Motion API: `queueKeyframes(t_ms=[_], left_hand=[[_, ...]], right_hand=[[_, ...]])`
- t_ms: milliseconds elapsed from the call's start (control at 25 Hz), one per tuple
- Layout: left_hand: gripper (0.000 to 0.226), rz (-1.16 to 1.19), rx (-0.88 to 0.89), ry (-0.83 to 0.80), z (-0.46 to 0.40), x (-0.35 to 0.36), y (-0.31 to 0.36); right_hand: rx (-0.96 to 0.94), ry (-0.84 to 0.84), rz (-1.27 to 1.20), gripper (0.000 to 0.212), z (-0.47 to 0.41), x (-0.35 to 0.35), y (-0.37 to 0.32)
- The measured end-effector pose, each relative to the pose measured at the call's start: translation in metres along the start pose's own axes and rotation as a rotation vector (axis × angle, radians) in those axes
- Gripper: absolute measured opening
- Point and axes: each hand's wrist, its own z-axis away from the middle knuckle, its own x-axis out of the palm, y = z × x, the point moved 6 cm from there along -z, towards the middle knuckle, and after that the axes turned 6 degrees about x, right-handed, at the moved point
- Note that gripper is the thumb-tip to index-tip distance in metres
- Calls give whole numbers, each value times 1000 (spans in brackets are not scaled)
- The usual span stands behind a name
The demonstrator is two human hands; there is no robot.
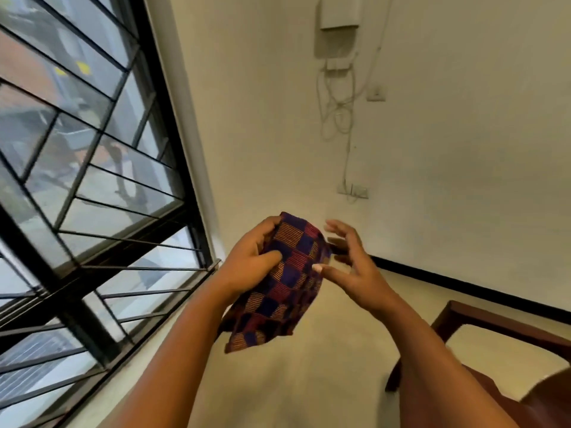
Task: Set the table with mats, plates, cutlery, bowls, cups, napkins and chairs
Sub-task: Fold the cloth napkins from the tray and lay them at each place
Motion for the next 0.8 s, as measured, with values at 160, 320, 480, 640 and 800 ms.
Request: queueKeyframes(t_ms=[160, 320, 480, 640, 800], left_hand=[[56, 24, 88, -20, -20, 3, 12], [58, 64, 87, 208, -28, -22, -5], [55, 147, 62, 376, -35, -47, -19], [51, 206, 140, 430, -73, -64, -5], [44, 126, 229, 516, -125, -84, 29]], right_hand=[[-3, -126, 290, 74, -37, -50, -14], [140, -307, 360, 26, -65, -79, 4], [163, -130, 331, 15, -95, -107, 11], [113, 194, 103, 17, -128, -137, -26], [73, 426, -249, 30, -151, -163, -92]])
